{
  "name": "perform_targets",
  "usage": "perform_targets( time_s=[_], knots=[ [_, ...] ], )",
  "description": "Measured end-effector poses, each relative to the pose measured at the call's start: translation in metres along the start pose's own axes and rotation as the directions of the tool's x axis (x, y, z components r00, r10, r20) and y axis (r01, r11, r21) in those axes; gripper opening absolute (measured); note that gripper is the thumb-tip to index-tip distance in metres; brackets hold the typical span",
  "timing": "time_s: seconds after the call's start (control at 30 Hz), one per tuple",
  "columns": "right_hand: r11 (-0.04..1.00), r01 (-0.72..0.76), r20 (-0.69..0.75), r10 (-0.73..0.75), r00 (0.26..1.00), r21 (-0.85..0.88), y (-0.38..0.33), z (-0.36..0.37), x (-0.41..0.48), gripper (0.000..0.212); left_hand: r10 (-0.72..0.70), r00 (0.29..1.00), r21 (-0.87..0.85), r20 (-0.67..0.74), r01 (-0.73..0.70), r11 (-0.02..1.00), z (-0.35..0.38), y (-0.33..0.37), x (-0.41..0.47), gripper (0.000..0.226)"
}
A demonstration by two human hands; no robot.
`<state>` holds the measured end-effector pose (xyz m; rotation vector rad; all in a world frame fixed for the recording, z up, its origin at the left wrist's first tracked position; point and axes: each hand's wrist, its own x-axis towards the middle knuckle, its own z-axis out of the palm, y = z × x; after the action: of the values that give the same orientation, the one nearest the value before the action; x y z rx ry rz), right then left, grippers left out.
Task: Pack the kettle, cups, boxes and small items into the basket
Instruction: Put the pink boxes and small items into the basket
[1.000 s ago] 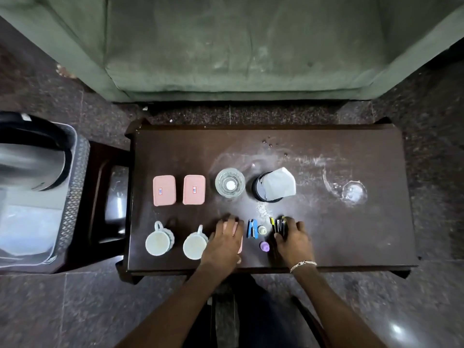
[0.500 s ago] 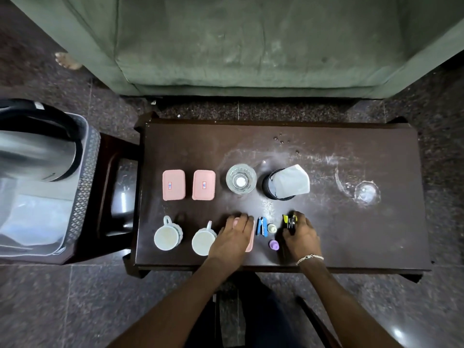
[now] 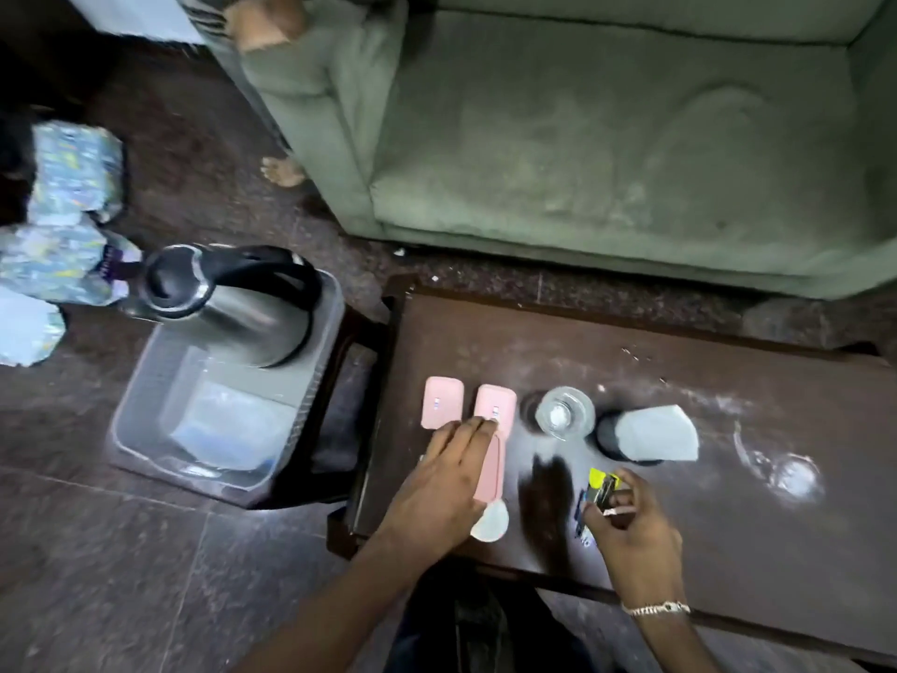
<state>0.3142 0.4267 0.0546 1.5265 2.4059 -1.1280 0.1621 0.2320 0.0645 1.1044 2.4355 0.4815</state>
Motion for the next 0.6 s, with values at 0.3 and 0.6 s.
perform_targets(
  time_s=[0.3,0.6],
  knots=[
    [0.944,0.246,0.15,-0.282,0.948,0.22,-0.151,0.081,-0.047,0.046,-0.283,0.956,-0.14,-0.075,0.271,0.952,-0.113,-0.146,-0.081,0.1],
    [0.913,0.303,0.217,-0.366,0.905,0.273,-0.244,0.171,-0.083,0.054,-0.359,0.927,-0.086,0.108,0.368,0.926,-0.118,-0.264,-0.106,0.105]
  ],
)
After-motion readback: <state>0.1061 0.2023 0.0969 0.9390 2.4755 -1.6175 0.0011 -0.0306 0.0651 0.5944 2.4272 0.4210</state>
